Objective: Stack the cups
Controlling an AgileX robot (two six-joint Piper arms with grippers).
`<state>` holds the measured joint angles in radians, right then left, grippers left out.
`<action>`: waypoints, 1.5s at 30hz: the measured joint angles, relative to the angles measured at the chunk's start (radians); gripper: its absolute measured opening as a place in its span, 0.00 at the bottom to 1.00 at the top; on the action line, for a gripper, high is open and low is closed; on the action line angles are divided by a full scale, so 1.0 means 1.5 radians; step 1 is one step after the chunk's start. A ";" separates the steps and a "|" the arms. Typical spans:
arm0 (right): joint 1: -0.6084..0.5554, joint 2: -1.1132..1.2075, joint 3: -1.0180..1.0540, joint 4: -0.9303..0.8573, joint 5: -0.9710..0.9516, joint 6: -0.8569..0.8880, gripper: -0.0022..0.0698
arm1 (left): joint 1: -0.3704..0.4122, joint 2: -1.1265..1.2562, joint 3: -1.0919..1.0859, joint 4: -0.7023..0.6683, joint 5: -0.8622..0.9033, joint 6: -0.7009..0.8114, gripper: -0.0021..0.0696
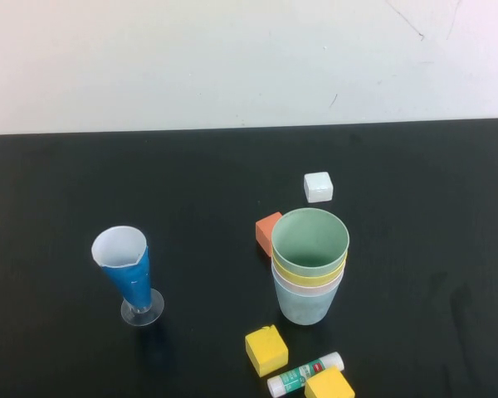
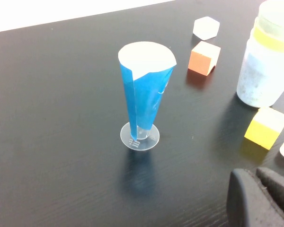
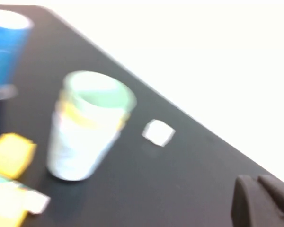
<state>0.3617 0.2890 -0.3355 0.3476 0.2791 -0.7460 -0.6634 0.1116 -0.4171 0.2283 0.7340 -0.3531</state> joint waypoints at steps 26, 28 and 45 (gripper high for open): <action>-0.240 -0.202 0.241 -0.311 0.035 0.370 0.03 | 0.000 0.000 0.000 0.000 0.000 0.001 0.03; -0.220 -0.202 0.241 -0.311 0.037 0.369 0.03 | 0.000 0.000 0.000 0.000 0.000 0.001 0.03; -0.211 -0.202 0.241 -0.310 0.040 0.439 0.03 | 0.000 0.000 0.000 0.000 0.000 0.001 0.03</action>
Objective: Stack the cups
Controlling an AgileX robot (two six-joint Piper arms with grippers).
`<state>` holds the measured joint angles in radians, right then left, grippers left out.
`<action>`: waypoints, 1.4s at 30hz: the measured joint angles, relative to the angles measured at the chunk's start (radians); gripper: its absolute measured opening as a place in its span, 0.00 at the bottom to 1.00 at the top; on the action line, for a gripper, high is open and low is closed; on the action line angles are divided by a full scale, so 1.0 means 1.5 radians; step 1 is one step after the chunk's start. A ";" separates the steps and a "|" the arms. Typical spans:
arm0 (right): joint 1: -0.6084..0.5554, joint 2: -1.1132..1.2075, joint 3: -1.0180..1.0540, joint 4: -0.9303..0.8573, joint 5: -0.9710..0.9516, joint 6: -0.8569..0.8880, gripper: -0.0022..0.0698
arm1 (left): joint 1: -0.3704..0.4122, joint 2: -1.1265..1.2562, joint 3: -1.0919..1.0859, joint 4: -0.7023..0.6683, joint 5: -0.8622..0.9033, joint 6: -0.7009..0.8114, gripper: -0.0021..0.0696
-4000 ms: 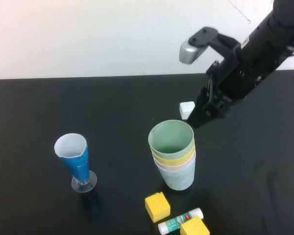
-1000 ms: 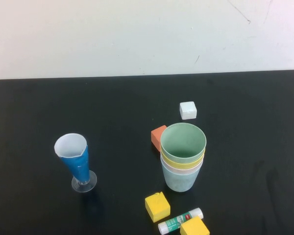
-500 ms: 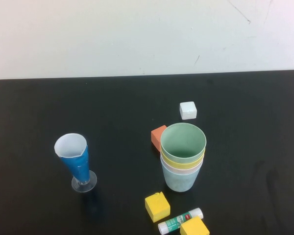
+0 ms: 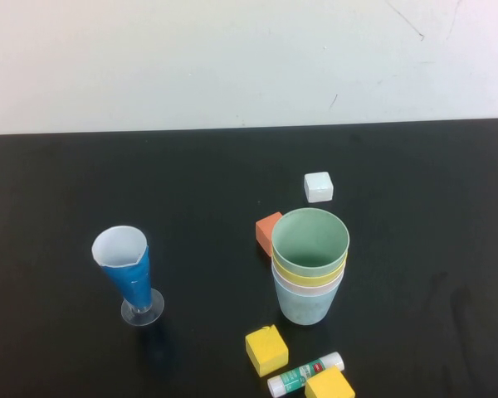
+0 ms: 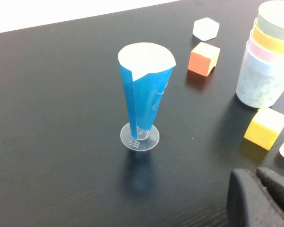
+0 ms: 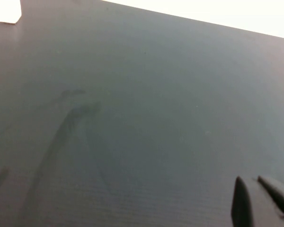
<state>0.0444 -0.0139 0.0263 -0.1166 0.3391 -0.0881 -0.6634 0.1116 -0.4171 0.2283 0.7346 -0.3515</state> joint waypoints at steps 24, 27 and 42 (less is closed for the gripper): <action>0.000 0.000 0.000 0.000 0.000 0.001 0.03 | 0.090 -0.001 0.088 -0.032 -0.089 0.021 0.03; 0.000 0.000 0.000 0.000 0.000 0.001 0.03 | 0.179 -0.001 0.146 -0.055 -0.155 0.026 0.03; 0.000 0.000 0.000 0.000 0.000 -0.004 0.03 | 0.397 -0.080 0.290 -0.134 -0.285 0.055 0.03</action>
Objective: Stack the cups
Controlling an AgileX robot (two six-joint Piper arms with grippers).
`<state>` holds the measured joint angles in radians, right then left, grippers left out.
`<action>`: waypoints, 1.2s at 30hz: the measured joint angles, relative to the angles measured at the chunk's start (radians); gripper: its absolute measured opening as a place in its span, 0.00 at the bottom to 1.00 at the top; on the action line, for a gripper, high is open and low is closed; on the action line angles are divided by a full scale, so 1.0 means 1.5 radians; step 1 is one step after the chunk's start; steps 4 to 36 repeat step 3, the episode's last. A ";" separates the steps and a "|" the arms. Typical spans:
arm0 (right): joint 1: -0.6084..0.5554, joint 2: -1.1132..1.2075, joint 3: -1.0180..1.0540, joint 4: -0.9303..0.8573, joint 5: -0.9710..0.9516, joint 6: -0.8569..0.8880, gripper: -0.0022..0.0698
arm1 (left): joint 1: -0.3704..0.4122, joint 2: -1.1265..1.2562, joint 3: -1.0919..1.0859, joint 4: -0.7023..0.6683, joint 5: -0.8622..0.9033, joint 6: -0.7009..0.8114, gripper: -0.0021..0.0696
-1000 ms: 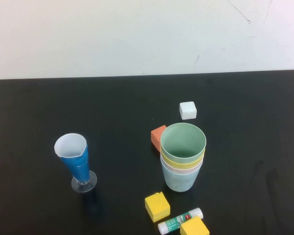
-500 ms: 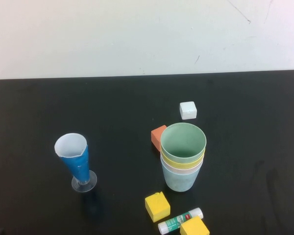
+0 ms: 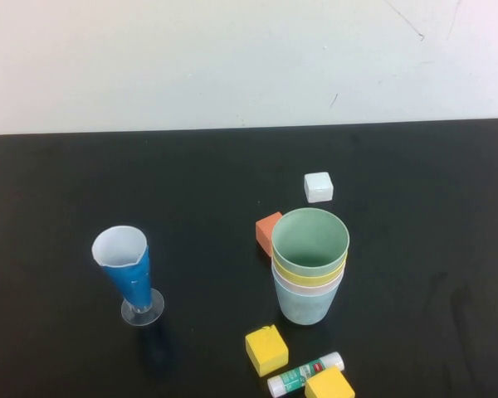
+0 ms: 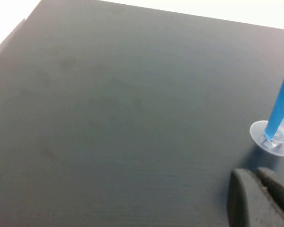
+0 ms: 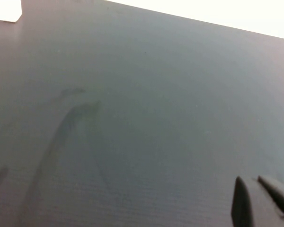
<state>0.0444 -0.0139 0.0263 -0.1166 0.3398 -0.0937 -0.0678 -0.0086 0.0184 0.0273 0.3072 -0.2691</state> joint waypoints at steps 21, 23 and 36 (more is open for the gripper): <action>0.000 0.000 0.000 0.000 0.000 -0.001 0.03 | 0.000 -0.002 0.000 0.000 0.000 0.042 0.03; 0.000 0.000 0.000 0.000 0.000 -0.001 0.03 | 0.000 -0.002 0.000 0.000 0.000 0.042 0.03; 0.000 0.000 0.000 0.000 0.000 -0.001 0.03 | 0.000 -0.002 0.000 0.000 0.000 0.042 0.03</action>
